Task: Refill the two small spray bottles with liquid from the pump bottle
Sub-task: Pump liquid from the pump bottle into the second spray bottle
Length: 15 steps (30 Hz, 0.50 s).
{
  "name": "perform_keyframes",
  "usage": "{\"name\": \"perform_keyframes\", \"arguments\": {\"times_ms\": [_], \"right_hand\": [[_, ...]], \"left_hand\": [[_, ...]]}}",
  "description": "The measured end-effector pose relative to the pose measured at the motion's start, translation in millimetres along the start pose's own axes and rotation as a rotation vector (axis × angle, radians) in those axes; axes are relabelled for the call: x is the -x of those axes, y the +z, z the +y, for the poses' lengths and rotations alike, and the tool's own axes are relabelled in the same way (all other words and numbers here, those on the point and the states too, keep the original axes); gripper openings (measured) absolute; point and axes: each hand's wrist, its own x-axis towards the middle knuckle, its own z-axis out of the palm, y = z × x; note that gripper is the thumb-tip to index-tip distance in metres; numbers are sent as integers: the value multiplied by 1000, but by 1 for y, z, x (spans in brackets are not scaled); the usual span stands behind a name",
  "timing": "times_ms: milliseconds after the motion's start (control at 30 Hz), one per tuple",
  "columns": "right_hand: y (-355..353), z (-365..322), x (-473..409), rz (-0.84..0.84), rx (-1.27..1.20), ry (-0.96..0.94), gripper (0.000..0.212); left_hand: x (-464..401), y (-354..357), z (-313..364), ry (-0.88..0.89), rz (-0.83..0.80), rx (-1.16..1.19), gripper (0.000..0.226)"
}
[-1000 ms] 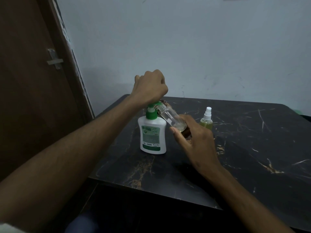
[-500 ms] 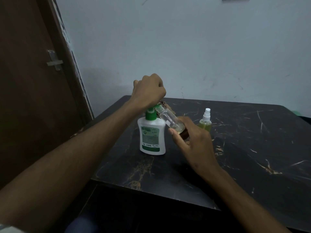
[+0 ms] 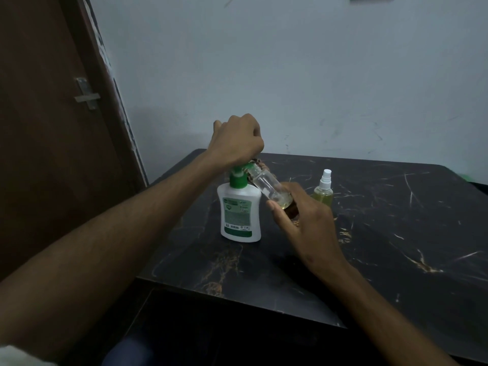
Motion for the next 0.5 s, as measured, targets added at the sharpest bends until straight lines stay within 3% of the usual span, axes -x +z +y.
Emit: {"name": "perform_keyframes", "arguments": {"times_ms": [500], "right_hand": [[1, 2, 0, -11, 0, 1, 33]], "left_hand": [[-2, 1, 1, 14, 30, -16, 19]]}}
